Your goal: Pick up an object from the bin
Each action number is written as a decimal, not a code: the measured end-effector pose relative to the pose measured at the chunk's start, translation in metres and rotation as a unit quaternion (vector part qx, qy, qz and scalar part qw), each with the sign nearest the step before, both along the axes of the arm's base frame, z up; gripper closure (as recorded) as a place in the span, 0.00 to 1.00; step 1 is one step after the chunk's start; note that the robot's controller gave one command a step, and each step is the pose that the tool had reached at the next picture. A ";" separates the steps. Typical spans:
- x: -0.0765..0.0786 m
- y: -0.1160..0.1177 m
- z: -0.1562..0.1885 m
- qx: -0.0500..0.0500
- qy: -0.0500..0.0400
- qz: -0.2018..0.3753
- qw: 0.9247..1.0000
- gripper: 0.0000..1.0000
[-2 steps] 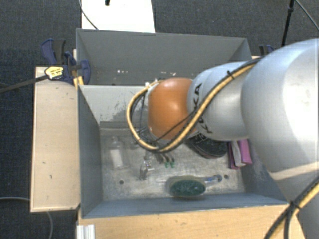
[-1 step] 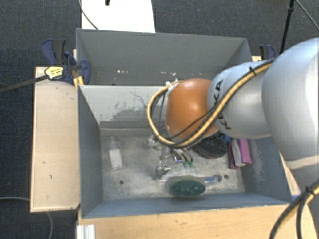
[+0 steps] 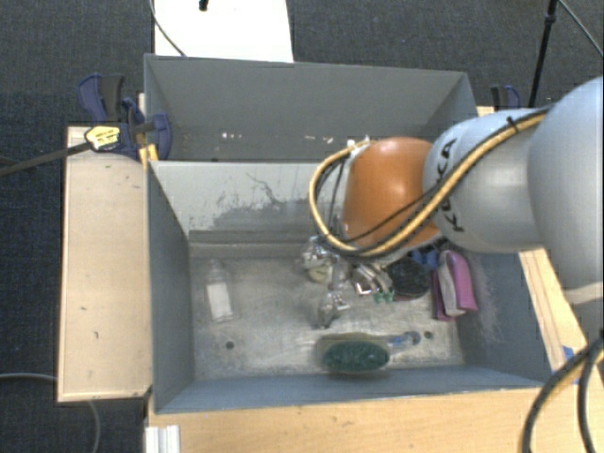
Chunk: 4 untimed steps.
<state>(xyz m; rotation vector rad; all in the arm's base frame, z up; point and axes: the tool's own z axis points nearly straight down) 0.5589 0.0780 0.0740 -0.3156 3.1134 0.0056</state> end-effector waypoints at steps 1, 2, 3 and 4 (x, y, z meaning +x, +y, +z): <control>0.032 -0.043 0.000 -0.001 0.000 0.019 1.000 0.00; 0.033 -0.040 0.003 0.000 -0.004 0.018 1.000 1.00; 0.011 -0.050 0.003 0.000 -0.006 0.011 1.000 1.00; -0.046 -0.006 0.157 -0.003 0.001 0.140 0.990 1.00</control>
Offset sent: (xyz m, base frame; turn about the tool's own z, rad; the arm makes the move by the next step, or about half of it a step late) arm 0.0275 -0.0425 -0.0040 -0.0423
